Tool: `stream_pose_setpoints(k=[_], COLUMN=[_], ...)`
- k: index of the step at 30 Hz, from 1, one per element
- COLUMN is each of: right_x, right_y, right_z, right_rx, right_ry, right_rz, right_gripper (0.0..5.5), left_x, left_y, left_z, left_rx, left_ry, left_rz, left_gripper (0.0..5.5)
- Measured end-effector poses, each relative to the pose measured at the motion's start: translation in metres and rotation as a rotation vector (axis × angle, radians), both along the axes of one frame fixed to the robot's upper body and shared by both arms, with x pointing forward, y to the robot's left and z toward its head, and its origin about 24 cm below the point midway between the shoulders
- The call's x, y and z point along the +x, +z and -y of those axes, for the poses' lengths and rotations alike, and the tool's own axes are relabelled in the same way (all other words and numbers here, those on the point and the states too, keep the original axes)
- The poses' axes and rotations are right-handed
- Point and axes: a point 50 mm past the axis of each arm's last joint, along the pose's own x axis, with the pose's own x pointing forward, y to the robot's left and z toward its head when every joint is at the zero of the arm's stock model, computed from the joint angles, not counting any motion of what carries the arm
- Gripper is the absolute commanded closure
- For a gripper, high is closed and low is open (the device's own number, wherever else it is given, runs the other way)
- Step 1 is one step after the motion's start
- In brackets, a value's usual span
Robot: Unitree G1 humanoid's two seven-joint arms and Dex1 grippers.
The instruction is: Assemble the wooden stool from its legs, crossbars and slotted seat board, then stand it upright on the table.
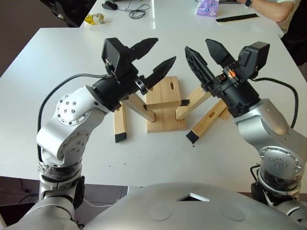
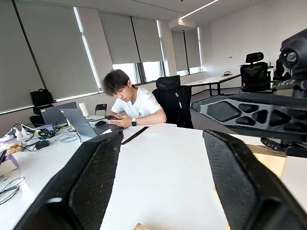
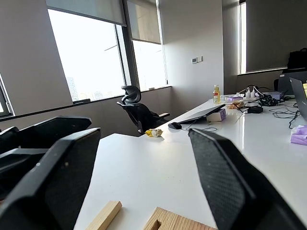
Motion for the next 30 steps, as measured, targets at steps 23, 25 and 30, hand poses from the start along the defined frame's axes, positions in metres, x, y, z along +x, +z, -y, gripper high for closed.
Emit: stream_pose_setpoints(k=[23, 25, 30], right_x=[-0.057, -0.058, -0.013], right_y=[-0.032, -0.032, -0.038], right_z=[0.134, 0.126, 0.054], right_rx=[-0.172, -0.190, 0.000], right_ry=[-1.036, -1.033, -0.816], right_rz=[-0.155, -0.142, -0.195], right_gripper=[2.10, 2.10, 2.10], left_x=[0.000, -0.011, -0.009], left_y=[-0.031, -0.042, -0.068], left_z=[-0.136, -0.133, -0.080], left_rx=[0.481, 0.534, 0.523], left_ry=[0.696, 0.656, 0.418], left_rz=[0.052, 0.045, 0.025], left_gripper=[2.42, 2.42, 2.42])
